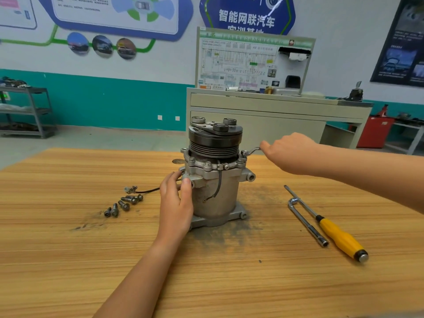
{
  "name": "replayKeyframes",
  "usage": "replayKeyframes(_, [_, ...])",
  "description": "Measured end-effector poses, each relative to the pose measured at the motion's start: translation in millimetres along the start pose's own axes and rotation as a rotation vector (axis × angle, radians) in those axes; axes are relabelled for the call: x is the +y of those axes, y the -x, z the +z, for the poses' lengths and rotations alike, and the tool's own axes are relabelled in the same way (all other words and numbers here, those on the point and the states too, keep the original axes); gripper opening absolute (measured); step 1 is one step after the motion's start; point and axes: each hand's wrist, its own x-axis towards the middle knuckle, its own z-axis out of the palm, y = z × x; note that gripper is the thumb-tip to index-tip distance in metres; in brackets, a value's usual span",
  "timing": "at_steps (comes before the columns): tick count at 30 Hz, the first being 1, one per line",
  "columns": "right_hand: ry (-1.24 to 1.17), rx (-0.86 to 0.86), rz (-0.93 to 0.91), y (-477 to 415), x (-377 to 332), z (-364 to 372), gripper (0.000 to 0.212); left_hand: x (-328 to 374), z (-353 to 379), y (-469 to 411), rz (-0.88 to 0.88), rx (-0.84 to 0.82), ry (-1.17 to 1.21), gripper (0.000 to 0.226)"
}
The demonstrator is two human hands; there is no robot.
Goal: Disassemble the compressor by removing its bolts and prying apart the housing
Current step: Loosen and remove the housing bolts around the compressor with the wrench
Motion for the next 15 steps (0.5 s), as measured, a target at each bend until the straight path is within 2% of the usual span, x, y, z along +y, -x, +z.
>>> replayKeyframes(4, [-0.095,0.123,0.09,-20.9,-7.0,13.5,0.031,-0.1,0.0,0.1,-0.004,0.003,-0.003,0.044])
replayKeyframes(7, [-0.108,0.235,0.086,-36.2,-10.1,27.1,0.032,-1.2,-0.1,-0.5,-0.004,0.004,-0.009,0.044])
replayKeyframes(11, [-0.13,0.292,0.058,-34.9,-3.6,27.1,0.036,-1.6,-1.4,0.8,-0.004,0.006,-0.012,0.044])
replayKeyframes(12, [-0.154,0.351,0.078,-30.7,-1.6,26.0,0.034,-1.4,-1.6,1.0,0.0,0.008,-0.018,0.044])
replayKeyframes(14, [-0.349,0.516,0.173,-17.5,1.3,23.4,0.017,-0.4,-1.9,1.1,0.007,0.013,-0.032,0.045])
replayKeyframes(15, [-0.459,0.544,0.232,-8.2,1.3,21.7,0.012,-0.1,-1.9,1.1,0.011,0.013,-0.033,0.045])
